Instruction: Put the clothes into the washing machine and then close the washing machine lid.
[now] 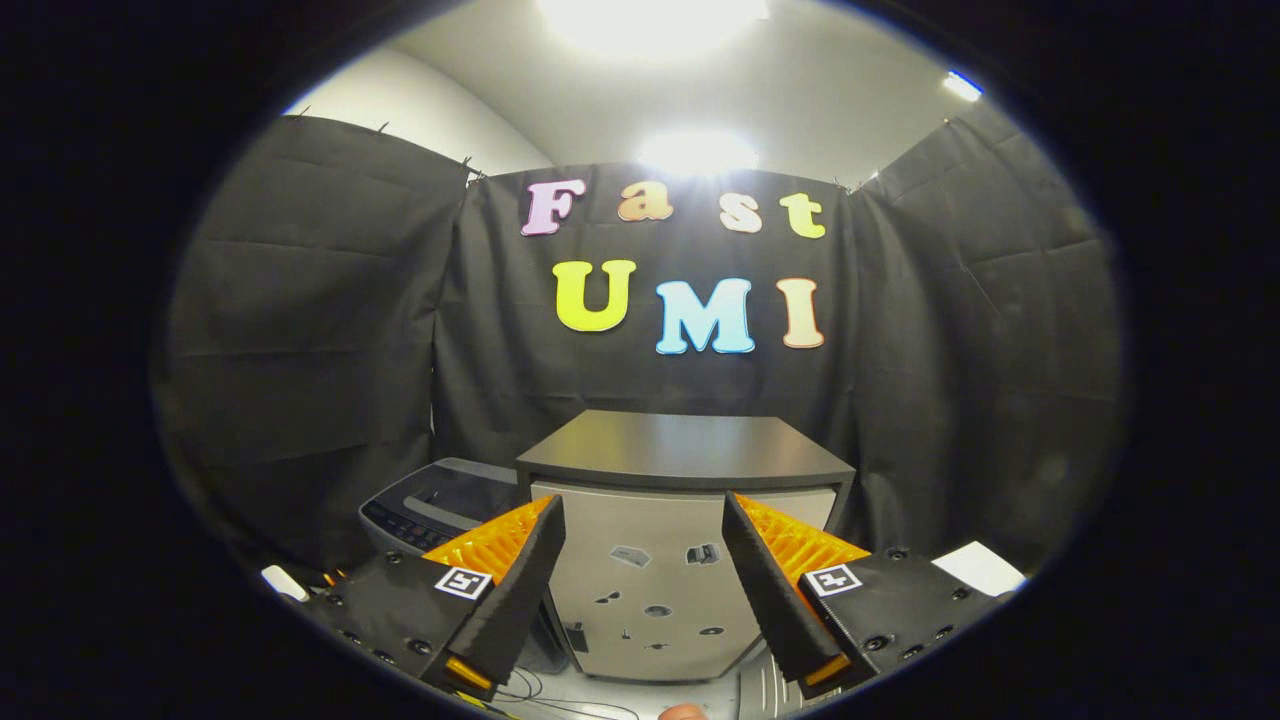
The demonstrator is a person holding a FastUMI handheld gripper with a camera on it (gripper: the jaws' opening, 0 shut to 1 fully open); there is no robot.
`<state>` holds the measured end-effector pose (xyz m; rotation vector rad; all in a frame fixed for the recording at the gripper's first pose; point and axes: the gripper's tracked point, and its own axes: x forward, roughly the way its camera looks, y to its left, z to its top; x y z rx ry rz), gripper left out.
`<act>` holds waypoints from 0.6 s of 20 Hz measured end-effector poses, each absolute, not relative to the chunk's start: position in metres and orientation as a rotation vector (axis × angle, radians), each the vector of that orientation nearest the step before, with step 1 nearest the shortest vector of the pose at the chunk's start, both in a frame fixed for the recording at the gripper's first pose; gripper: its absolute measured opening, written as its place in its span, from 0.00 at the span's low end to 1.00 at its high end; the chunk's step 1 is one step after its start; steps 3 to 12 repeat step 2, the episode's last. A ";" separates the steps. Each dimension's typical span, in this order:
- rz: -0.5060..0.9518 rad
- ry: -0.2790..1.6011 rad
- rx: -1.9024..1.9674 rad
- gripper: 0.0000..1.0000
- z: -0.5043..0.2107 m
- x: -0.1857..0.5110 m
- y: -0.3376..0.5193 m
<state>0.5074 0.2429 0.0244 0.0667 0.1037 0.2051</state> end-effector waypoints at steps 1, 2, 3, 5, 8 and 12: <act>0.211 0.099 0.059 0.98 0.025 0.509 0.244; 0.219 0.097 0.049 0.98 0.025 0.508 0.243; 0.219 0.097 0.049 0.98 0.025 0.508 0.243; 0.219 0.097 0.049 0.98 0.025 0.508 0.243; 0.219 0.097 0.049 0.98 0.025 0.508 0.243; 0.219 0.097 0.049 0.98 0.025 0.508 0.243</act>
